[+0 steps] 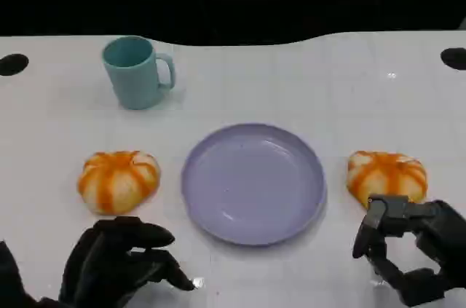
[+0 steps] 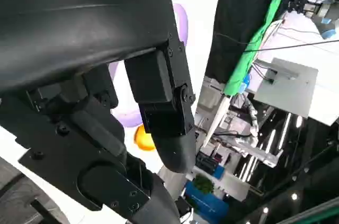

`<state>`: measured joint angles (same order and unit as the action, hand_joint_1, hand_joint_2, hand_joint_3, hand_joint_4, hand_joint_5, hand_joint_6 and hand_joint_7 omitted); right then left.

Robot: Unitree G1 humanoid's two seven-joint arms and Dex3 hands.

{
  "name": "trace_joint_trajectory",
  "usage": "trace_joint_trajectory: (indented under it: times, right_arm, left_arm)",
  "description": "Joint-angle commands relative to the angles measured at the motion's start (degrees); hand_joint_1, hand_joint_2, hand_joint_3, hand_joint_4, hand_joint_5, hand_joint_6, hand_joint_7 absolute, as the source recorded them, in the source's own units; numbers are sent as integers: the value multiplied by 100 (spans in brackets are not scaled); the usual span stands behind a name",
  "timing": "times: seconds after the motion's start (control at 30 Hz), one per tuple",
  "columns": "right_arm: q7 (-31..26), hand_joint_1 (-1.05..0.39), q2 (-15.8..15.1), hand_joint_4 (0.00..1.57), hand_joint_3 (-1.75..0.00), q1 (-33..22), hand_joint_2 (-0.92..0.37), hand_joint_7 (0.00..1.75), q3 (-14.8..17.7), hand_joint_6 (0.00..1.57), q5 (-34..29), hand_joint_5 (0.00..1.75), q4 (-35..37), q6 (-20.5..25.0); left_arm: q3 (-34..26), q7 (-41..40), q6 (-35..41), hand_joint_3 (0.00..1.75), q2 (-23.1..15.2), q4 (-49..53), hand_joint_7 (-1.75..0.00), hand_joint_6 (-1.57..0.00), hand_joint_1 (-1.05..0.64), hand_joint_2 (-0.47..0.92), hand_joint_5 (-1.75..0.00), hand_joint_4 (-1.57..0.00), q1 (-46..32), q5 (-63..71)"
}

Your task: Grasp the bread from the table and place it into the plate.

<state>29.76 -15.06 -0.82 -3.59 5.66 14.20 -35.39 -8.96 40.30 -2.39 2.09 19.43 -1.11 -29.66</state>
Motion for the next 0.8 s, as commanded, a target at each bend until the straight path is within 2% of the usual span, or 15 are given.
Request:
trace_joint_trajectory:
  times: [0.03, 0.8]
  right_arm:
    - [-16, -15, -65, 76, -124, -1, -42, 129, 48, 71, 14, 175, 3, 17]
    - [12, -14, -54, 77, -123, 24, -42, 129, 52, 72, 36, 175, 46, -35]
  left_arm:
    - [-48, 41, -3, 0, -95, 16, 0, -157, -94, 61, -47, -157, 13, -7]
    - [-45, 30, -11, 0, -88, 12, -1, -157, -94, 61, -47, -157, 13, -1]
